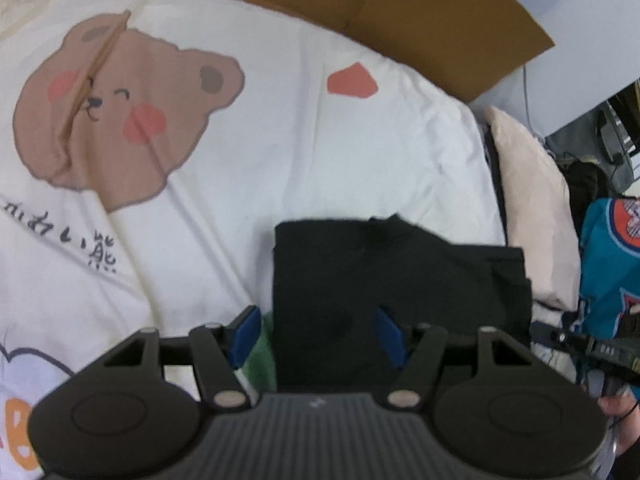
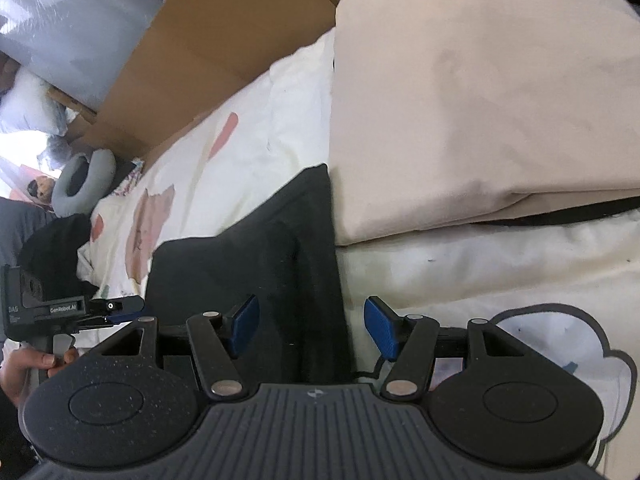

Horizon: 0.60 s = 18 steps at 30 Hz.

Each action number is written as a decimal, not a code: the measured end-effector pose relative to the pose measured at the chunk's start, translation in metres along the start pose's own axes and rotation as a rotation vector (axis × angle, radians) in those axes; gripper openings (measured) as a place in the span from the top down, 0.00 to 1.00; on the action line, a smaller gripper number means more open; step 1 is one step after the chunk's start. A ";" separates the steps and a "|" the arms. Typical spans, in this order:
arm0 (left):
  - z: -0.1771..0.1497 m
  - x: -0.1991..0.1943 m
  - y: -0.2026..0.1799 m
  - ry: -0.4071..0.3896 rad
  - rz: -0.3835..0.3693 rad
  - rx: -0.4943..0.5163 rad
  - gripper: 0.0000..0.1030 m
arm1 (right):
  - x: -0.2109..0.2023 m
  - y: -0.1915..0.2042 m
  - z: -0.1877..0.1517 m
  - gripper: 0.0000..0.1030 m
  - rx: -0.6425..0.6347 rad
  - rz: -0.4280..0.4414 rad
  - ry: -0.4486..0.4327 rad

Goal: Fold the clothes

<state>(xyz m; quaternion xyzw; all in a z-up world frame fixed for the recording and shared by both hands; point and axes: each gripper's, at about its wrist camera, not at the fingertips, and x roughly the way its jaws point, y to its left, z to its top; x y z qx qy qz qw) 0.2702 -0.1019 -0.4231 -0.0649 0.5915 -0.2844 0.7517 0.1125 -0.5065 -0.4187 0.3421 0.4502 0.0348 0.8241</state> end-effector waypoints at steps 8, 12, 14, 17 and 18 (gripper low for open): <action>-0.003 0.016 0.013 -0.022 -0.046 -0.009 0.39 | 0.015 -0.004 0.009 0.37 -0.006 0.042 0.027; -0.003 0.016 0.024 -0.040 -0.105 -0.065 0.39 | 0.025 -0.004 0.011 0.38 0.002 0.073 0.045; -0.002 0.016 0.030 -0.053 -0.138 -0.097 0.39 | 0.031 -0.005 0.012 0.38 0.008 0.086 0.054; -0.001 0.019 0.035 -0.058 -0.169 -0.129 0.52 | 0.038 -0.004 0.013 0.38 0.012 0.106 0.061; -0.001 0.020 0.037 -0.060 -0.180 -0.140 0.53 | 0.040 -0.005 0.013 0.38 0.017 0.112 0.060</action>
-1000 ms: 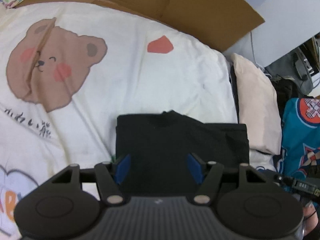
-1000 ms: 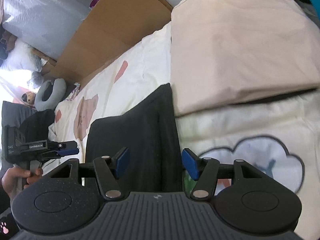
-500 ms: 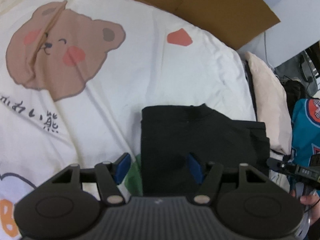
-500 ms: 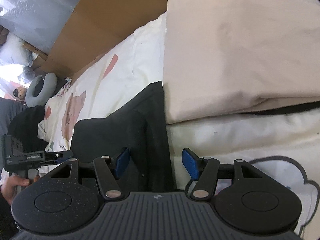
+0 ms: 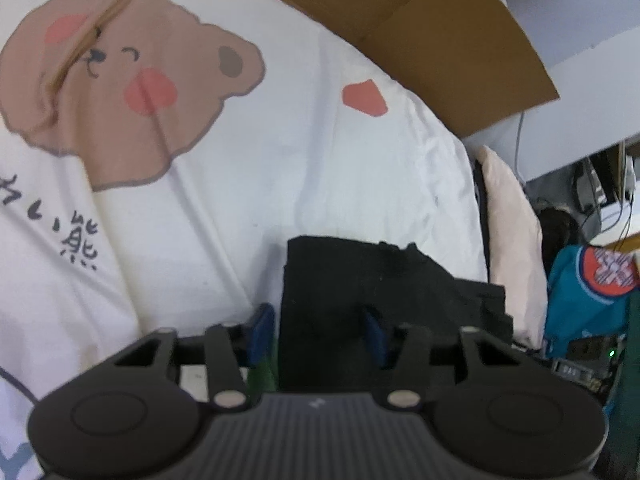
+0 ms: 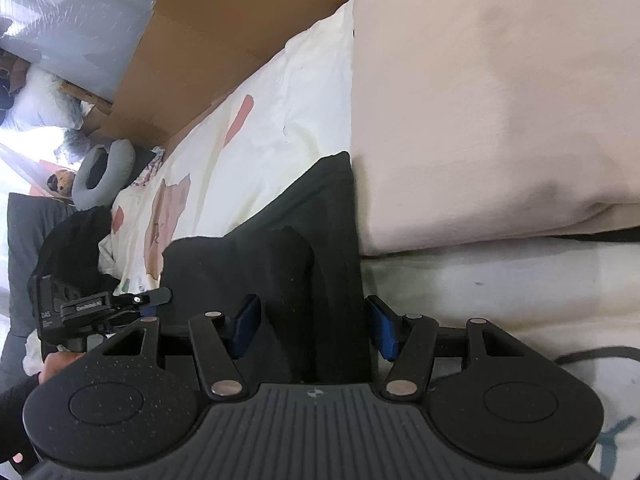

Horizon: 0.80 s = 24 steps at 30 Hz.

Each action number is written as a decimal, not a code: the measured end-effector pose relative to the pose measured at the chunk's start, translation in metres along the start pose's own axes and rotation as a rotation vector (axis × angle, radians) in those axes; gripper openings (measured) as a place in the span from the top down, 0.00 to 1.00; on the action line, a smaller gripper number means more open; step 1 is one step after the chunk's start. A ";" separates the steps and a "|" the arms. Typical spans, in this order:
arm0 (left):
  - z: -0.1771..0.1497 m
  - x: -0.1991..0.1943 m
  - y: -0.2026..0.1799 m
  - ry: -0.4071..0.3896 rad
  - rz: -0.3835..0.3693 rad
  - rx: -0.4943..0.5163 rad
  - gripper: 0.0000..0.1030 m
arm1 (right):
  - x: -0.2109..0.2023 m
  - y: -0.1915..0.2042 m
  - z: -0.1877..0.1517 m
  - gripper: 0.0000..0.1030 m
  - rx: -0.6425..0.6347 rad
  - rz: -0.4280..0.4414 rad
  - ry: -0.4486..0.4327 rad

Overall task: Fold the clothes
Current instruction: 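Grasp the folded shirt edge with the left gripper while the right gripper grasps beside it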

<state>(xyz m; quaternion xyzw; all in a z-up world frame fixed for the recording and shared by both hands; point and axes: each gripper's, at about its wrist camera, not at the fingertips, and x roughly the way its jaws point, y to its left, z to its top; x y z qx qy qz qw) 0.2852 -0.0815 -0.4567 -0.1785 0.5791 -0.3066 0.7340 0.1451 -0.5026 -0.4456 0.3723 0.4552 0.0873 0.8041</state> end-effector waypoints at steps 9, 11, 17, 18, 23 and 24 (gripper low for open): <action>0.004 0.005 -0.004 0.011 -0.038 0.042 0.90 | 0.008 0.002 0.006 0.75 -0.018 0.020 0.027; 0.005 0.001 -0.008 0.000 -0.045 0.068 0.91 | 0.005 0.003 0.006 0.81 -0.023 0.024 0.023; 0.007 -0.006 -0.012 0.002 -0.071 0.085 0.90 | -0.005 0.005 0.009 0.79 -0.049 0.023 0.018; 0.008 -0.005 -0.011 0.010 -0.070 0.078 0.88 | -0.004 0.002 0.009 0.79 -0.045 0.016 0.023; 0.007 -0.001 -0.003 0.038 -0.052 0.064 0.65 | -0.005 -0.007 0.008 0.54 -0.020 0.000 0.026; 0.007 -0.001 -0.002 0.041 -0.048 0.064 0.57 | -0.006 -0.008 0.008 0.54 -0.017 0.002 0.026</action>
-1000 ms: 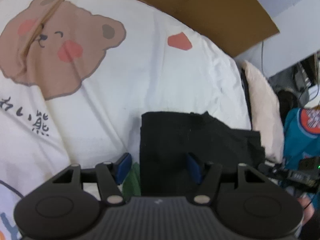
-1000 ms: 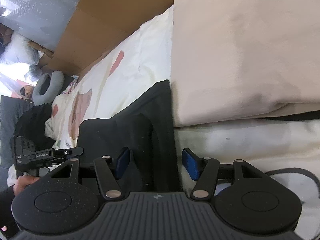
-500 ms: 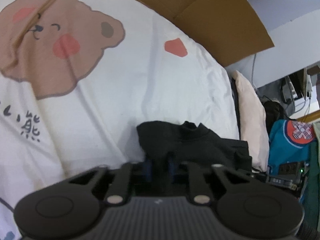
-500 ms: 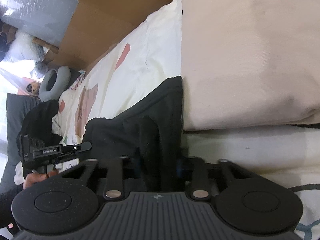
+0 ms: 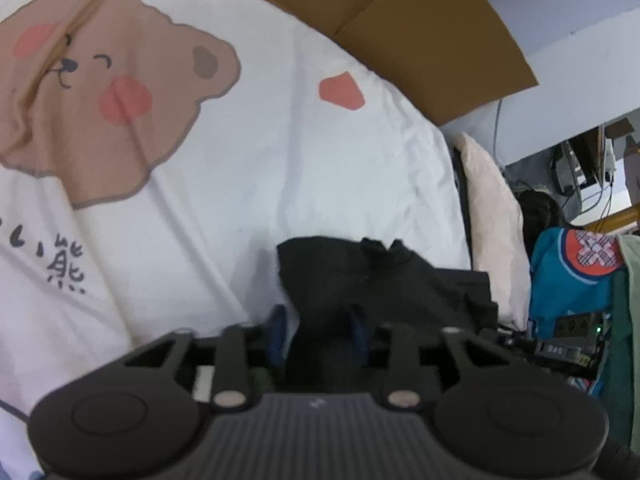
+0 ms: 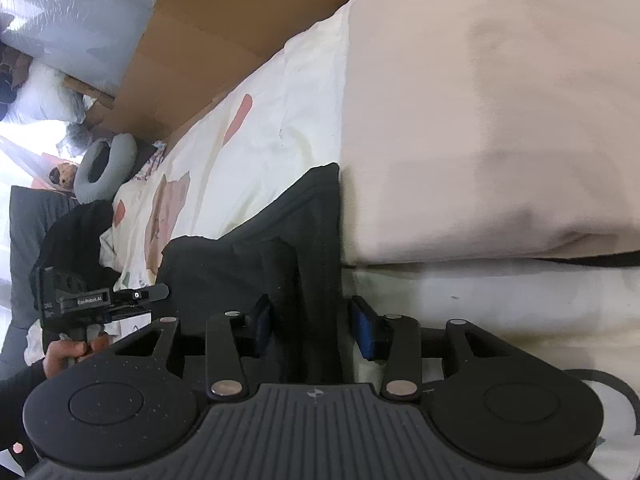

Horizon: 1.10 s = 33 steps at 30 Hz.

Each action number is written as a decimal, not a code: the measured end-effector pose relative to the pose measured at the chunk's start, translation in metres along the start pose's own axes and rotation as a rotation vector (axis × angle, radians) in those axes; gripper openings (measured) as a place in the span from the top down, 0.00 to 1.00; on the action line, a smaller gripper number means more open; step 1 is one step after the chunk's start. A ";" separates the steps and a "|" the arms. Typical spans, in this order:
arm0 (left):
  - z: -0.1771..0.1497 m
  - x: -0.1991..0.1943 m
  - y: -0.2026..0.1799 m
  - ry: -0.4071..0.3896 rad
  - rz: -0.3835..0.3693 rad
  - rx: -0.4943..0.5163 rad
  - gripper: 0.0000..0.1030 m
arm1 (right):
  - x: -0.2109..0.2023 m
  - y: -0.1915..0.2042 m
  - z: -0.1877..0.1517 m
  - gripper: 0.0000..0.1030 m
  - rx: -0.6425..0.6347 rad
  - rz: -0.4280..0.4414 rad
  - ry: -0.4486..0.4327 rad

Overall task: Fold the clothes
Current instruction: 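Grasp the folded shirt edge with the left gripper while the right gripper grasps beside it, then lift the folded black T-shirt with both grippers and carry it beside the teal garment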

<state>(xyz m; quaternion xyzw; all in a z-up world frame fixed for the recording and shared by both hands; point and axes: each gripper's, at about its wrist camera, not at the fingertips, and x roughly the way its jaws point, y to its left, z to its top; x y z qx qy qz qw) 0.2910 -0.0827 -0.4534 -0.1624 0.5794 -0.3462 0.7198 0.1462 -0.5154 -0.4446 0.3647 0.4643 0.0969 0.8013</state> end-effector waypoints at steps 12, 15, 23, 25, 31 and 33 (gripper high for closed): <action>0.006 0.012 0.002 0.000 -0.097 0.012 0.50 | 0.022 0.011 0.005 0.51 -0.060 0.047 0.064; 0.008 0.015 0.008 0.002 -0.125 -0.011 0.57 | 0.023 0.008 0.009 0.57 -0.053 0.050 0.065; 0.011 0.027 0.002 0.024 -0.129 0.011 0.88 | 0.024 0.005 0.009 0.79 -0.060 0.051 0.058; 0.012 0.028 0.000 0.022 -0.126 0.020 0.90 | 0.024 0.007 0.009 0.83 -0.074 0.041 0.053; 0.010 0.015 -0.007 -0.009 -0.117 0.041 0.92 | 0.013 0.016 0.006 0.90 -0.101 0.032 0.017; 0.010 0.010 -0.012 -0.022 -0.117 0.045 0.92 | 0.008 0.021 0.005 0.91 -0.116 0.026 0.003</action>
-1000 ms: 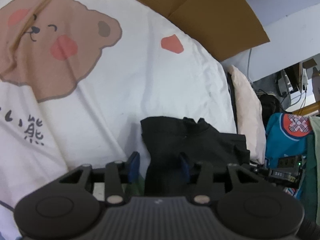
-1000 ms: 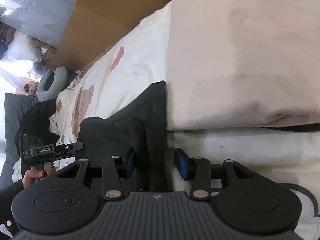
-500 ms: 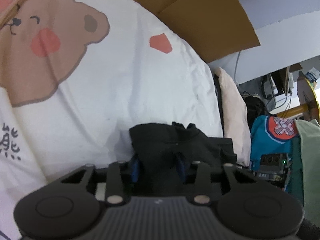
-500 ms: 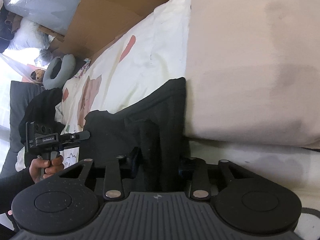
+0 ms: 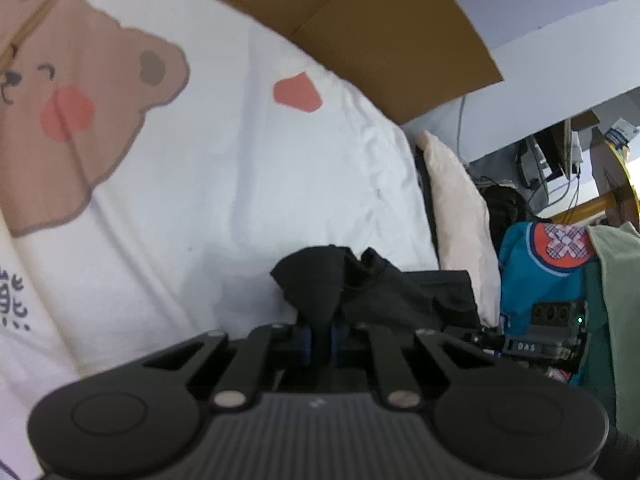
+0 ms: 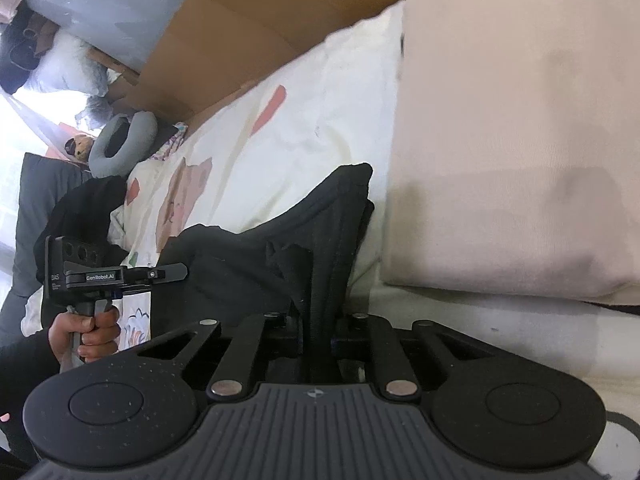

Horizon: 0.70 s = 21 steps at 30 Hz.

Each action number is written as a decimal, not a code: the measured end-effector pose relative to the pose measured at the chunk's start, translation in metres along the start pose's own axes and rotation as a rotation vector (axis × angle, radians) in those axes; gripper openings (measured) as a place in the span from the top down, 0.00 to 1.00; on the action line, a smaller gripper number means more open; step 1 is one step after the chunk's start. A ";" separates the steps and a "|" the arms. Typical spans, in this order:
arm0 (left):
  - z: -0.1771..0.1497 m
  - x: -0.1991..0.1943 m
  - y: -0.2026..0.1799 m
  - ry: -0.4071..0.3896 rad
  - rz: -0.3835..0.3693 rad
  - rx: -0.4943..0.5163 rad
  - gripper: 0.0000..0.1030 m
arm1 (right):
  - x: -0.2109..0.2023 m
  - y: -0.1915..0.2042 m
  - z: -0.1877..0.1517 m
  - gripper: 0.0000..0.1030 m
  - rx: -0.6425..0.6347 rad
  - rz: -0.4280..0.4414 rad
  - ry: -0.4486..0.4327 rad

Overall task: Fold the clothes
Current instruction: 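Lift the folded black T-shirt with both grippers and carry it beside the teal garment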

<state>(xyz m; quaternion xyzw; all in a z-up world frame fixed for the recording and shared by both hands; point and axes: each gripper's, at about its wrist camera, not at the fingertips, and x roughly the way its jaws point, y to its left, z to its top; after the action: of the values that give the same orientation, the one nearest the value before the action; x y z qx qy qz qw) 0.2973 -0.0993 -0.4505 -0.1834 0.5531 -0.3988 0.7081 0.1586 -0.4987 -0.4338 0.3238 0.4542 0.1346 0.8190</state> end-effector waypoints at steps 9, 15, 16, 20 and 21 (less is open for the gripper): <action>-0.004 -0.029 -0.038 -0.071 0.040 0.071 0.92 | -0.029 0.029 -0.002 0.92 -0.066 -0.030 -0.060; -0.012 -0.049 -0.065 -0.095 0.110 0.071 0.93 | -0.044 0.053 -0.009 0.92 -0.111 -0.071 -0.111; -0.012 -0.051 -0.070 -0.092 0.121 0.080 0.93 | -0.047 0.055 -0.009 0.92 -0.110 -0.074 -0.116; -0.011 -0.065 -0.093 -0.099 0.157 0.099 0.93 | -0.062 0.068 -0.010 0.93 -0.126 -0.080 -0.126; -0.011 -0.068 -0.098 -0.103 0.159 0.099 0.93 | -0.067 0.072 -0.009 0.93 -0.133 -0.083 -0.131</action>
<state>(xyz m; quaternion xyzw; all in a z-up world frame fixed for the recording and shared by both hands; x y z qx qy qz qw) 0.2471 -0.1056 -0.3418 -0.1241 0.5083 -0.3582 0.7733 0.1192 -0.4751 -0.3463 0.2578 0.4026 0.1088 0.8715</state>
